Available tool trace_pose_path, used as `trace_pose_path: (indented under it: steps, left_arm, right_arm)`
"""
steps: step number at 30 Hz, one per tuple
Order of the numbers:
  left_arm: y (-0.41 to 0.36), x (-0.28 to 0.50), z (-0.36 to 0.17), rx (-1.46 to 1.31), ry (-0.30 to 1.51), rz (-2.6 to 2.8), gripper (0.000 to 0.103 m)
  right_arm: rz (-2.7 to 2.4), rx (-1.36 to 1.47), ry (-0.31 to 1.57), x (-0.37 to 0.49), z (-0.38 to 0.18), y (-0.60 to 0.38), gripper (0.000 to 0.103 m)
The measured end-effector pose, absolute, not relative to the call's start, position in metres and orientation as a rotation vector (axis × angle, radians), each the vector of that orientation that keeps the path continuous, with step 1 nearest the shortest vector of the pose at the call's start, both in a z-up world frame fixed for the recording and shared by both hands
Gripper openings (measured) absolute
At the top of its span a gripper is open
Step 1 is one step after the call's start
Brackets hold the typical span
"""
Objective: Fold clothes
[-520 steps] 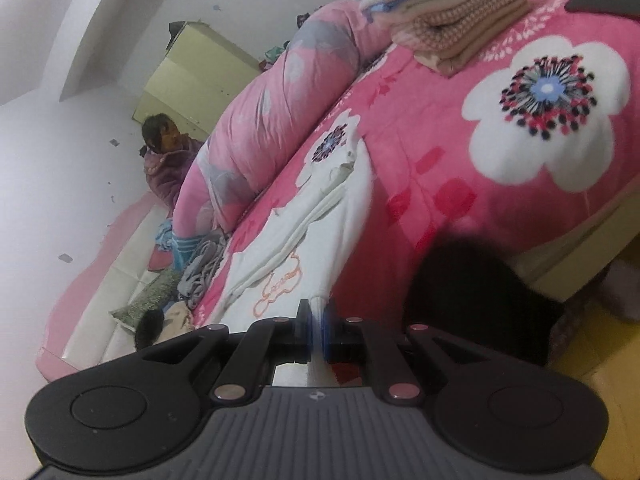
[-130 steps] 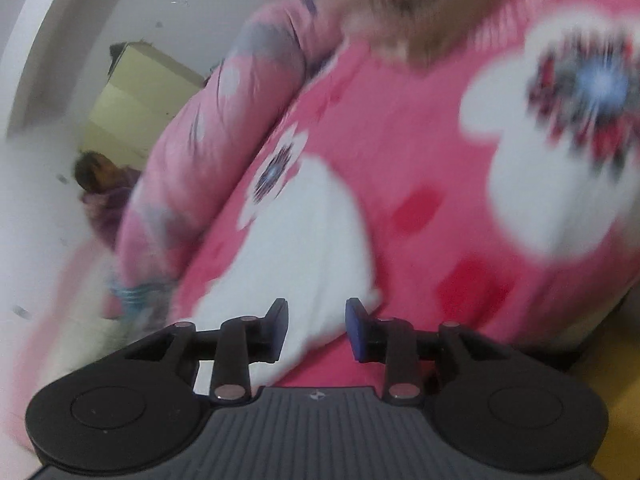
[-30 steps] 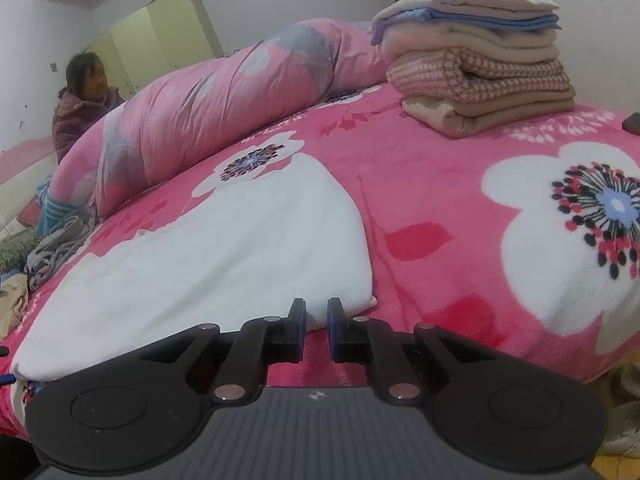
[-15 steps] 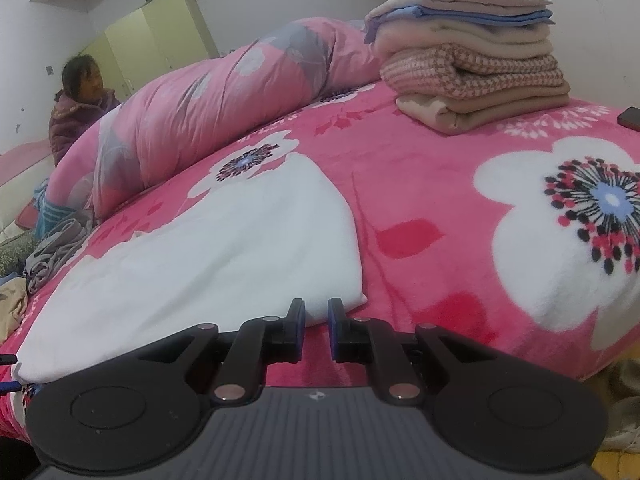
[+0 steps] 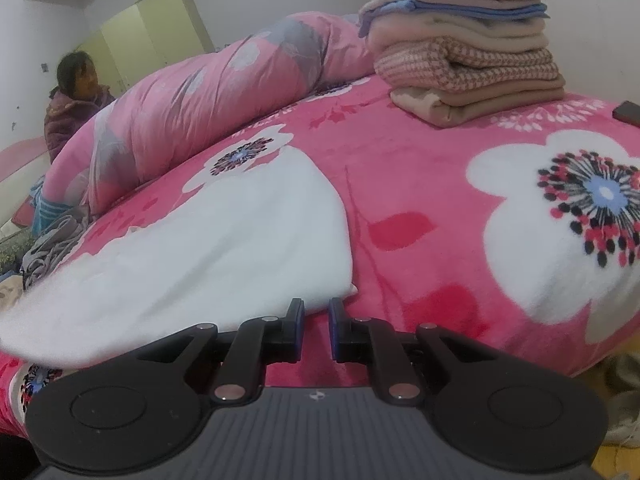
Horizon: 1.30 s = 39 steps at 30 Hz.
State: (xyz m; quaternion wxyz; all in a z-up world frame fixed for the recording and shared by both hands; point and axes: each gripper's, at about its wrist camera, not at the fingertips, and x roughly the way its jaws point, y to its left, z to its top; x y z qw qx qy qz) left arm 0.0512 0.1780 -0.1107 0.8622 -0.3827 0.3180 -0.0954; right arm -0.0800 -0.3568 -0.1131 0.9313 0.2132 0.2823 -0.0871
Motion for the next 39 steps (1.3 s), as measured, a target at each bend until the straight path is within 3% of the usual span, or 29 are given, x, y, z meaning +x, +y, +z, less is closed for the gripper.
trace_pose_path:
  steps: [2,3,5,9,15,19,24,25,35,39]
  left_arm:
    - [0.189,0.045,-0.122,-0.848,0.68,-0.19,0.024]
    - [0.194,0.042,-0.128,-0.87,0.687,-0.185,0.036]
    - [0.188,0.035,-0.107,-0.726,0.629,-0.159,0.05]
    - [0.151,0.03,-0.068,-0.424,0.541,-0.187,0.062]
    - [0.066,0.051,-0.078,-0.136,0.617,-0.279,0.064]
    - [0.063,0.067,-0.105,-0.238,0.687,-0.307,0.064]
    - [0.082,0.067,-0.112,-0.354,0.684,-0.368,0.064]
    - [0.083,0.068,-0.112,-0.364,0.684,-0.372,0.064]
    - [0.08,0.072,-0.108,-0.361,0.685,-0.365,0.064]
    - [0.084,0.07,-0.108,-0.351,0.674,-0.351,0.064]
  right_arm:
    - [-0.182,0.431,0.584,-0.079,-0.112,-0.356,0.013]
    - [-0.186,0.417,0.586,-0.078,-0.11,-0.355,0.013]
    - [-0.193,0.383,0.571,-0.077,-0.104,-0.351,0.014]
    - [-0.168,0.288,0.527,-0.069,-0.089,-0.327,0.014]
    - [0.018,-0.065,0.462,-0.035,-0.09,-0.228,0.015]
    - [0.018,-0.355,0.486,-0.021,-0.115,-0.201,0.015]
    - [-0.069,-0.266,0.526,-0.037,-0.112,-0.255,0.023]
    - [-0.069,-0.245,0.515,-0.036,-0.107,-0.256,0.042]
    - [-0.068,-0.043,0.406,-0.031,-0.06,-0.274,0.04]
    - [0.023,-0.069,0.469,0.013,-0.082,-0.253,0.036]
